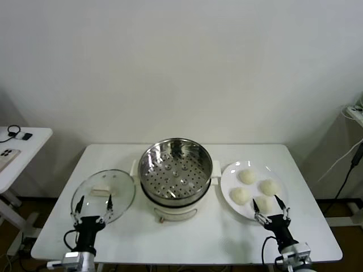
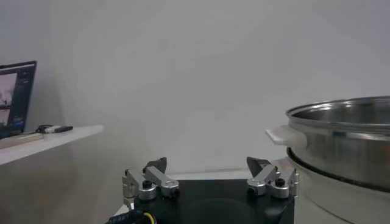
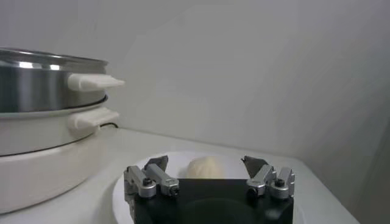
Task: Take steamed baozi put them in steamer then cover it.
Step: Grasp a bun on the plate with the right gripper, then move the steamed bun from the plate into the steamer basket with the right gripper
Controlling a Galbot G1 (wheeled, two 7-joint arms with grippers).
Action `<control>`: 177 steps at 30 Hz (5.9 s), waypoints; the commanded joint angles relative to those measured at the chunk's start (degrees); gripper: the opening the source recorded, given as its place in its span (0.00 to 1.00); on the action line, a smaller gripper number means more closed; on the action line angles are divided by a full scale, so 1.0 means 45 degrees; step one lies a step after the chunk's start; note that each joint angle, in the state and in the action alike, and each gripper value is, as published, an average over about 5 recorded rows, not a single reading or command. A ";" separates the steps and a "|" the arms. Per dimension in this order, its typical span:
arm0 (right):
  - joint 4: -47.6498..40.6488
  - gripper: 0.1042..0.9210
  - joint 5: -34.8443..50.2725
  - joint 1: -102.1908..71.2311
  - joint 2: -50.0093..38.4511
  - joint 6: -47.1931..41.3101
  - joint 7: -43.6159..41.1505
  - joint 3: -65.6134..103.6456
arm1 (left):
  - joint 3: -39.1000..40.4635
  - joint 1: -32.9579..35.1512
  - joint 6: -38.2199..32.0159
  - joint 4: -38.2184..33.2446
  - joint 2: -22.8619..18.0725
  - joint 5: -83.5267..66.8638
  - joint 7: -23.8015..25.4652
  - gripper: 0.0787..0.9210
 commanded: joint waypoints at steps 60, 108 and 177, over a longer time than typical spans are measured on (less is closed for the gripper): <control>-1.4360 0.88 -0.2175 2.0659 -0.3140 -0.2162 -1.1616 -2.0657 | 0.0164 -0.0155 0.0249 0.0066 0.0830 -0.0748 -0.0794 0.88; -1.0480 0.76 -0.0886 2.4838 -0.4207 -0.0751 -1.1901 -2.3513 | 0.0229 0.0155 0.0198 -0.0048 0.0819 -0.0749 -0.0847 0.88; -1.0040 0.88 -0.6138 2.4631 0.2550 0.3352 -1.1661 -2.4930 | 0.0455 0.0776 -0.0195 0.0251 0.1652 -0.0803 -0.0843 0.88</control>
